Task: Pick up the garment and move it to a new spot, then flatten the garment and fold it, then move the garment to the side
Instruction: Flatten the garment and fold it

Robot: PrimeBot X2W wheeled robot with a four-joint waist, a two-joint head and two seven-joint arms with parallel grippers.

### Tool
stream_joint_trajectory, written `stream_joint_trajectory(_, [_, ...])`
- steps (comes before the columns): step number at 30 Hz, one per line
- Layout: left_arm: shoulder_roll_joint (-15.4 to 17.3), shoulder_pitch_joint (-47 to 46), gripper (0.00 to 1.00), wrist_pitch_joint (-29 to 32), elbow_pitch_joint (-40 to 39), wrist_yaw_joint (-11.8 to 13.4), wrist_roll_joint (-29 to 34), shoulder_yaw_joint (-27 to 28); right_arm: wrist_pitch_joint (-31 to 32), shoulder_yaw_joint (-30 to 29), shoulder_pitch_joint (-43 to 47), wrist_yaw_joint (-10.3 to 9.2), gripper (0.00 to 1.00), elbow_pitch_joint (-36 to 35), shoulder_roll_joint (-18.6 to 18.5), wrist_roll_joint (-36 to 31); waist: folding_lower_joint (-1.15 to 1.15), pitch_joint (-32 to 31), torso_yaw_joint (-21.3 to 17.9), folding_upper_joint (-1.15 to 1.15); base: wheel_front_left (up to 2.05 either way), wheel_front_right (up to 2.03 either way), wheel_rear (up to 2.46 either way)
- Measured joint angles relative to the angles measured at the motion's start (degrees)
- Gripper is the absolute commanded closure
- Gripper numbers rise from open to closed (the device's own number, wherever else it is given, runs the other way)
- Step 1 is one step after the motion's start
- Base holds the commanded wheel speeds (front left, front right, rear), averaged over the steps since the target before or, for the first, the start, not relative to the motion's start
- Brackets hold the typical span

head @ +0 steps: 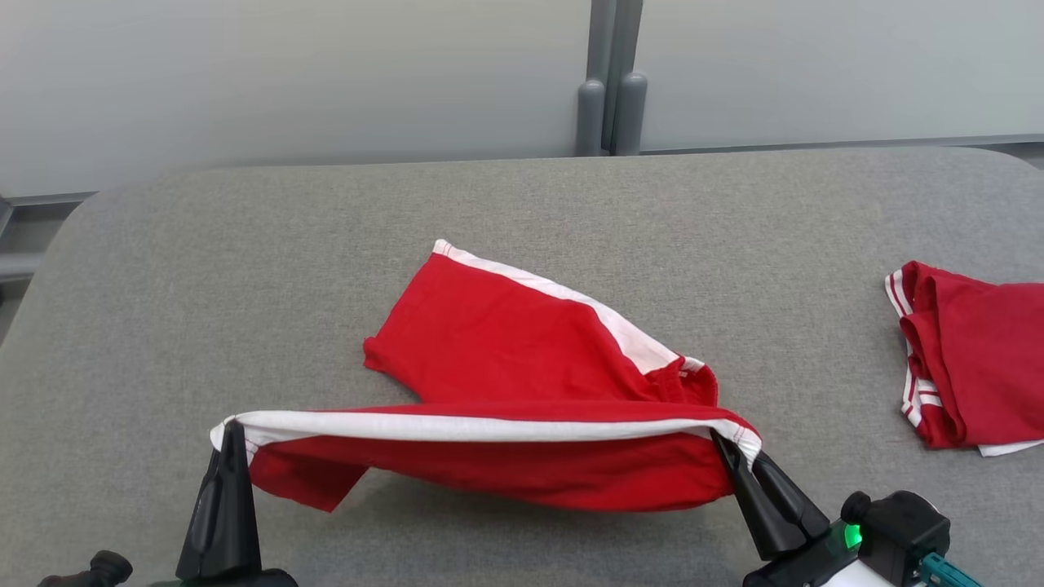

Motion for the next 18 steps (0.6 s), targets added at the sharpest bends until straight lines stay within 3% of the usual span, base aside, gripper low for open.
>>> stream_joint_trajectory(9, [-0.1, -0.2, 1.00, 1.0, 2.0, -0.1, -0.4, -0.9, 0.5, 0.2, 0.4, 0.00, 1.00, 2.1, 0.5, 1.9, 0.00, 1.2, -2.3, 0.00, 0.00, 0.00, 0.00])
stream_joint_trajectory(18, [0.7, -7.3, 1.00, 2.1, 10.1, -3.4, -0.9, -2.4, 0.3, 0.2, -2.9, 0.00, 1.00, 8.0, 1.4, 3.5, 0.00, 3.0, -3.2, 0.00, 0.00, 0.00, 0.00])
